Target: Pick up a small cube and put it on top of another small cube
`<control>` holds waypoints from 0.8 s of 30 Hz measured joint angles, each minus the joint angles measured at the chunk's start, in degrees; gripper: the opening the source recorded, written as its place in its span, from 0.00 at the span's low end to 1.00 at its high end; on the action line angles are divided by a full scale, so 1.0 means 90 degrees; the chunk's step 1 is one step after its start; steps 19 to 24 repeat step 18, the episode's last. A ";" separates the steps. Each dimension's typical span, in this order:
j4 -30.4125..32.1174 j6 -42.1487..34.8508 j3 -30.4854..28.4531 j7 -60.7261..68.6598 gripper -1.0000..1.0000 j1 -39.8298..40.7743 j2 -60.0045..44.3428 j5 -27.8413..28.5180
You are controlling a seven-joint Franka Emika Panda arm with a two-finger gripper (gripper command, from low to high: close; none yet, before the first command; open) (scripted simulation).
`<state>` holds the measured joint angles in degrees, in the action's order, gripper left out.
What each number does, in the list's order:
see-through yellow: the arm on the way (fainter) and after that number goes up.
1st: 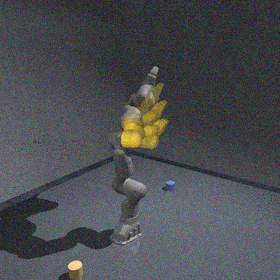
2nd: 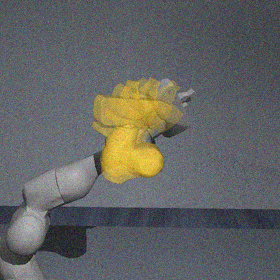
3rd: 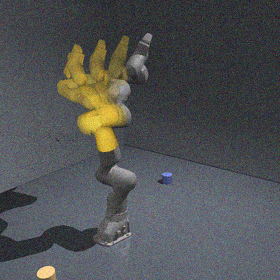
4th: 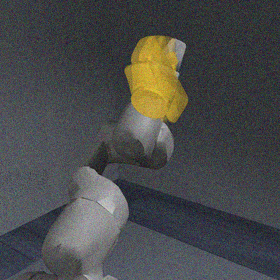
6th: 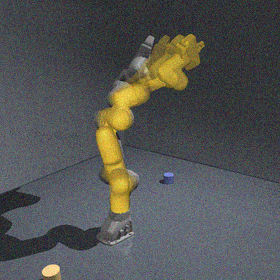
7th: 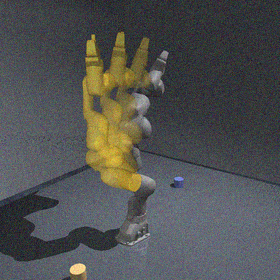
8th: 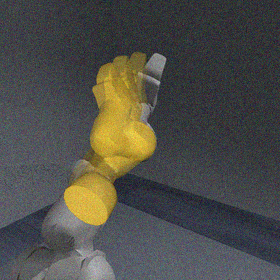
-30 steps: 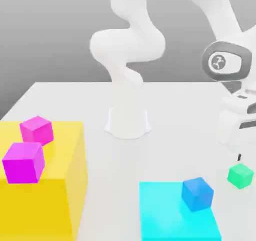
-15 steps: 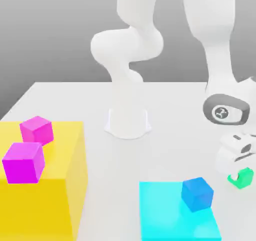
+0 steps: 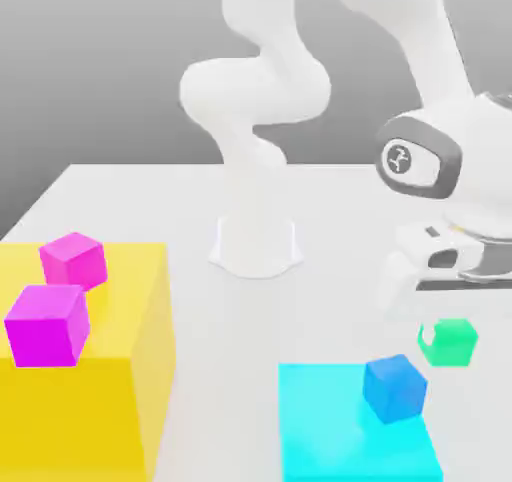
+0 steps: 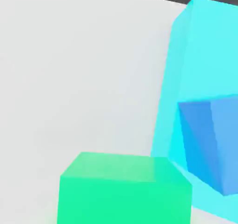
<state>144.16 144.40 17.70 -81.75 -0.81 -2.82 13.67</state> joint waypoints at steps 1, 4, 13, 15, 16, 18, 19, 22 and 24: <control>-0.0061 -0.0245 -0.0162 -0.0063 0.00 0.0388 0.0194 -0.0093; -0.0301 -0.1101 -0.0688 -0.0264 0.00 0.1327 0.0871 -0.0456; -0.0495 -0.2447 -0.2293 -0.0631 0.00 0.2741 0.2243 -0.1382; -0.0230 -0.2009 -0.2344 -0.0636 1.00 0.2790 0.2074 -0.1411; -0.0230 -0.2009 -0.2344 -0.0635 1.00 0.2790 0.2074 -0.1412; -0.0230 -0.2009 -0.2344 -0.0635 1.00 0.2790 0.2074 -0.1412; -0.0230 -0.2009 -0.2344 -0.0635 1.00 0.2790 0.2074 -0.1412; -0.0230 -0.2009 -0.2344 -0.0635 1.00 0.2790 0.2074 -0.1412; -0.0230 -0.2009 -0.2344 -0.0635 1.00 0.2790 0.2074 -0.1412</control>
